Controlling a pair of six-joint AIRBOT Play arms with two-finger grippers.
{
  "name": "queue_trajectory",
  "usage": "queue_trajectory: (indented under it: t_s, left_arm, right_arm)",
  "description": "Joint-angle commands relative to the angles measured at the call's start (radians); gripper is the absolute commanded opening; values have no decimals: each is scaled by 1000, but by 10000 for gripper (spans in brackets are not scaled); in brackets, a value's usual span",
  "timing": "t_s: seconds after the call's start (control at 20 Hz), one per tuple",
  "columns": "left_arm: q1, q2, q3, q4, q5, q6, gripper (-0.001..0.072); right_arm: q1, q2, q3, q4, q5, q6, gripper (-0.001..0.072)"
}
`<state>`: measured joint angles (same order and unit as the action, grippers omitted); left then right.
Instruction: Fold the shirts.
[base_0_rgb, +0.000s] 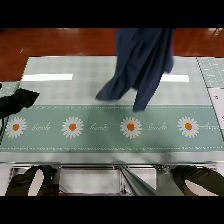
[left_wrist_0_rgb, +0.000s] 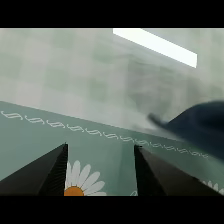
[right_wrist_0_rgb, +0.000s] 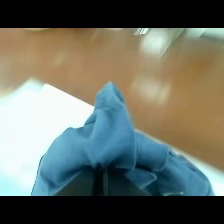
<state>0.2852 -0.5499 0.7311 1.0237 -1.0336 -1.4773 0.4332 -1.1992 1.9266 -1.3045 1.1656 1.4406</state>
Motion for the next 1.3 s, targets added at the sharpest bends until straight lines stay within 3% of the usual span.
queue_trajectory:
  t_s: [0.0, 0.15, 0.3, 0.35, 0.4, 0.45, 0.65, 0.75, 0.85, 0.95, 1.1, 1.25]
  left_arm:
    - [1, 3, -8, -8, 12, 0, 507]
    - [1, 3, -8, -7, 12, 1, 506]
    - [-3, 2, -9, -7, 12, 3, 506]
    - [-15, -1, -9, -7, 12, 3, 507]
    - [-35, -7, -9, -6, 12, 3, 507]
    - [-61, -14, -11, -6, 13, 4, 507]
    - [-112, -68, -13, 109, 4, 71, 507]
    - [-56, -100, -13, 183, -47, 48, 506]
    - [-10, -171, -29, 183, -132, 40, 506]
    - [-5, -262, -72, 91, -160, 70, 505]
    - [-6, -404, -125, -110, -225, 205, 506]
    - [-7, -507, -127, -126, -211, 213, 506]
  right_arm:
    - [150, -27, -245, 63, -1, 30, 26]
    - [268, -139, -468, 163, -205, 61, 26]
    - [346, -319, -509, 269, -316, 73, 27]
    - [355, -364, -509, 320, -343, 73, 92]
    - [353, -394, -508, 362, -356, 69, 341]
    - [331, -406, -496, 357, -349, 67, 410]
    - [43, -296, -427, 270, -114, 86, 409]
    - [-144, -176, -454, 46, 58, 151, 408]
    - [-288, -34, -619, -98, 96, 200, 408]
    - [-392, 124, -897, -45, 7, 209, 408]
    - [-444, 333, -1295, 134, -134, 196, 408]
    - [-441, 469, -1512, 253, -160, 195, 408]
